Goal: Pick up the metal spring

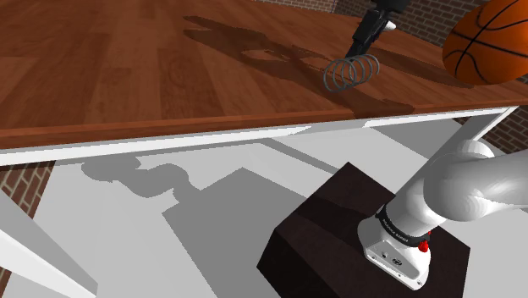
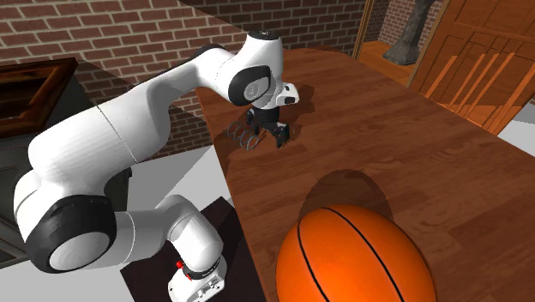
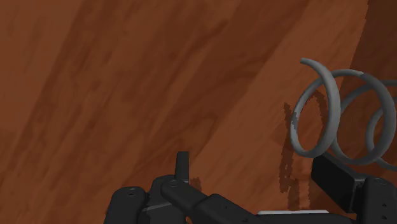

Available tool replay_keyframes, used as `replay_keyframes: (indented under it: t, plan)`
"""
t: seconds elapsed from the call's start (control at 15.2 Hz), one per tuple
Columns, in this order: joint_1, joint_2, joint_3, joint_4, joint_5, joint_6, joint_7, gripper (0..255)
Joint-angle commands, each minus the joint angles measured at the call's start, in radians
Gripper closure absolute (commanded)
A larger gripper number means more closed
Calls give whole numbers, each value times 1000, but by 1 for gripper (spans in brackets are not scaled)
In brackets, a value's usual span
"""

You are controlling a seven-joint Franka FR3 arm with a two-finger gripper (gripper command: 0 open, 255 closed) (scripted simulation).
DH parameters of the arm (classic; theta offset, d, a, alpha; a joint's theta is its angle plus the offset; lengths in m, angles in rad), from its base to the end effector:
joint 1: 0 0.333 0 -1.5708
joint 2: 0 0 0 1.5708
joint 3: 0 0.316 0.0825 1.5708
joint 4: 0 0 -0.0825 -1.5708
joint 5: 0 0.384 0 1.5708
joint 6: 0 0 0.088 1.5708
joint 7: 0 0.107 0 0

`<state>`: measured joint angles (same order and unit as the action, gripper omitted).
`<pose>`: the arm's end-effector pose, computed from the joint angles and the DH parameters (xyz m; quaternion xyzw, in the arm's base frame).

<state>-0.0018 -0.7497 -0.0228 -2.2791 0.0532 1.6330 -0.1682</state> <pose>0.3239 -0.0051 0.6216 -0.9953 -0.0740 -0.0547 0.0294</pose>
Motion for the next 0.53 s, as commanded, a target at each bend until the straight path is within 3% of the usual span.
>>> replay_keyframes:
  t: [0.0, 0.46]
  plan:
    - [0, 0, 0, 0, 0, 0, 0, 0]
    - [78, 88, 175, 170, -19, -149, 50, 0]
